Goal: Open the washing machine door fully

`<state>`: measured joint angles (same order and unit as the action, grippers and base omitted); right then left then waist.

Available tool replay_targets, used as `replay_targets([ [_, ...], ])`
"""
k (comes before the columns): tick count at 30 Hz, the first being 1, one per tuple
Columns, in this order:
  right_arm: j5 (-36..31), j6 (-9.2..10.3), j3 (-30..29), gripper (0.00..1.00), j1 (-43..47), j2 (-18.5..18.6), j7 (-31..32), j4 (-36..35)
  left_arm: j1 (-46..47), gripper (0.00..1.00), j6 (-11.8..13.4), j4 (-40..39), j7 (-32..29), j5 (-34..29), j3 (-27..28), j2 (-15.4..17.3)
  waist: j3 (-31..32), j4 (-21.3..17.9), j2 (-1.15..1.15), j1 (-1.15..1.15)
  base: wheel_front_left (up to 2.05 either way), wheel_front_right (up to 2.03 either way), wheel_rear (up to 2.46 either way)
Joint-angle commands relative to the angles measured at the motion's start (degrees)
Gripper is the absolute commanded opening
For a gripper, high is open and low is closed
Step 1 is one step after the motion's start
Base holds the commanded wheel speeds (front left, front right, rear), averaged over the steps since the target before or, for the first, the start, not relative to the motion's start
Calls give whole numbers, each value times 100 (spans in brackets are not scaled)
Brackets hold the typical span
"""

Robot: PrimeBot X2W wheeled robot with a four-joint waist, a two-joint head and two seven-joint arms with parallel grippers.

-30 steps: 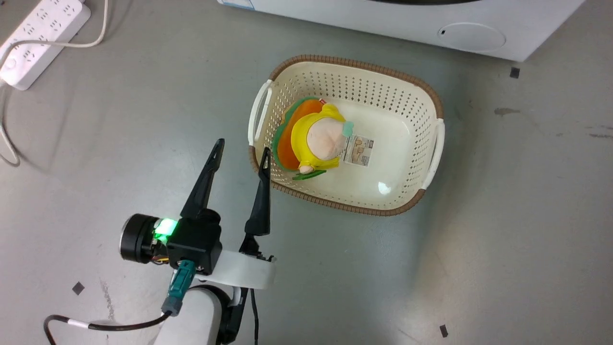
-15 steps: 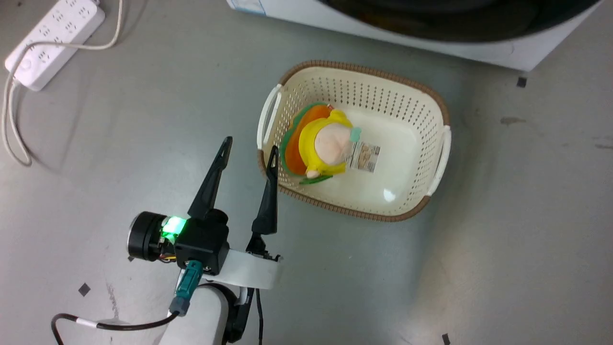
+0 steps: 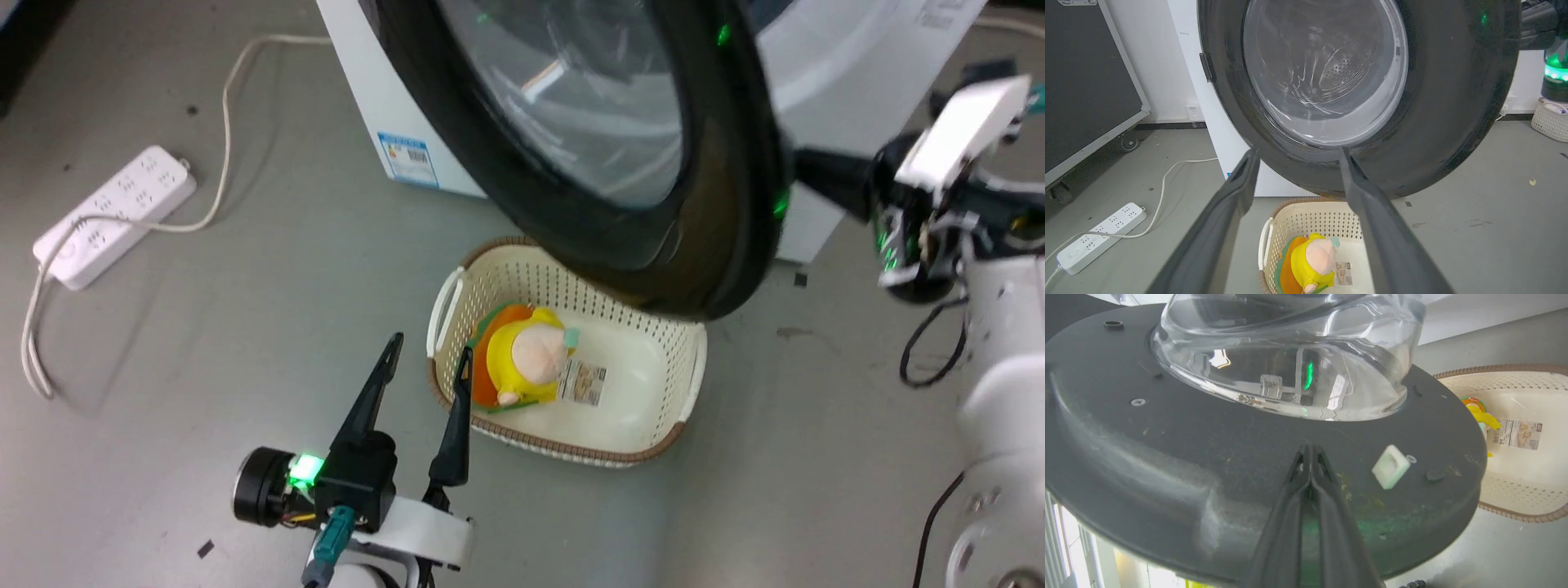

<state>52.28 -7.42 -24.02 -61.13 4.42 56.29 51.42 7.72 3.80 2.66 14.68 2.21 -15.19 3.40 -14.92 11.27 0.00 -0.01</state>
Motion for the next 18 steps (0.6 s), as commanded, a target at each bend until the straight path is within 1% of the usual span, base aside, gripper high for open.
replay_targets([
  [1,93,-7,61,0,294,-77,128,-164,-95,100,-42,31,32,17,25,32,250,-26,0,1,0,0,0],
  [5,447,-7,362,0,940,-147,437,-751,-235,100,-66,69,32,25,11,28,466,42,0,1,0,0,0],
  [8,1138,-7,927,0,1354,-151,516,-993,-323,100,-80,88,32,32,-16,20,589,107,0,1,0,0,0],
  [13,2180,-7,2167,0,2001,-153,230,-1367,-455,100,-124,121,32,69,-65,7,720,220,0,1,0,0,0],
  [18,2928,-7,3273,0,2411,-153,-227,-1692,-511,100,-175,143,32,111,-58,-2,767,369,0,1,0,0,0],
])
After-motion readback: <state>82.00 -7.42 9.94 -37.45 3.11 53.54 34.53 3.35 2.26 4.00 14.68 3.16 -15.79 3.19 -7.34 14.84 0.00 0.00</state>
